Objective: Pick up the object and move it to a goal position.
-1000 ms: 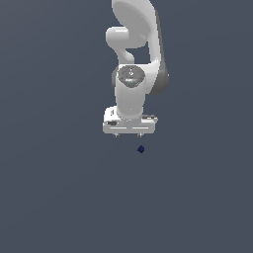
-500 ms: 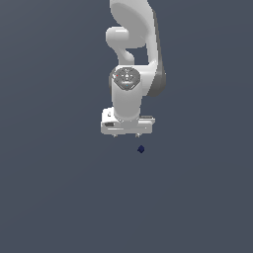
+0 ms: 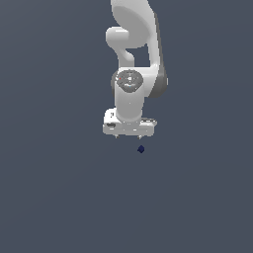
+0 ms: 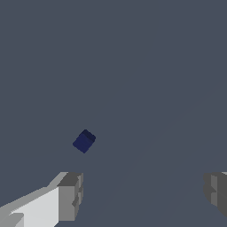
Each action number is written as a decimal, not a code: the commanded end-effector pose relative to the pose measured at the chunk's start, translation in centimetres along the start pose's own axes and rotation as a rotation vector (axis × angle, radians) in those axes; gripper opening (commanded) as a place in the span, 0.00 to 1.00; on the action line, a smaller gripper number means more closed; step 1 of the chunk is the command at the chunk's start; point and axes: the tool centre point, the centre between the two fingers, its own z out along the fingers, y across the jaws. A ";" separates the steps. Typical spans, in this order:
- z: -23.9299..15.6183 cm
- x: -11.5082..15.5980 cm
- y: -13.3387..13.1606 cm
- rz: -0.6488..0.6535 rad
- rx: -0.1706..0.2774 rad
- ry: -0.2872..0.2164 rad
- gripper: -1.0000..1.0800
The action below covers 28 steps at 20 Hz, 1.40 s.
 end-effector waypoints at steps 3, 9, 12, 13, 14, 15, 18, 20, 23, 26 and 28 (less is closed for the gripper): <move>0.8 0.1 -0.8 0.064 0.002 0.006 0.96; 2.3 0.1 -2.1 0.190 0.006 0.017 0.96; 3.1 0.1 -2.9 0.260 0.009 0.024 0.96; 3.4 0.1 -3.1 0.284 0.009 0.026 0.96; 3.6 0.1 -3.4 0.307 0.010 0.028 0.96; 3.9 0.1 -3.6 0.331 0.011 0.030 0.96; 4.7 0.0 -4.3 0.401 0.014 0.037 0.96; 5.3 0.0 -4.8 0.448 0.016 0.041 0.96; 6.0 -0.1 -5.4 0.511 0.019 0.047 0.96; 6.6 -0.2 -5.9 0.564 0.021 0.052 0.96; 6.9 -0.2 -6.2 0.593 0.022 0.055 0.96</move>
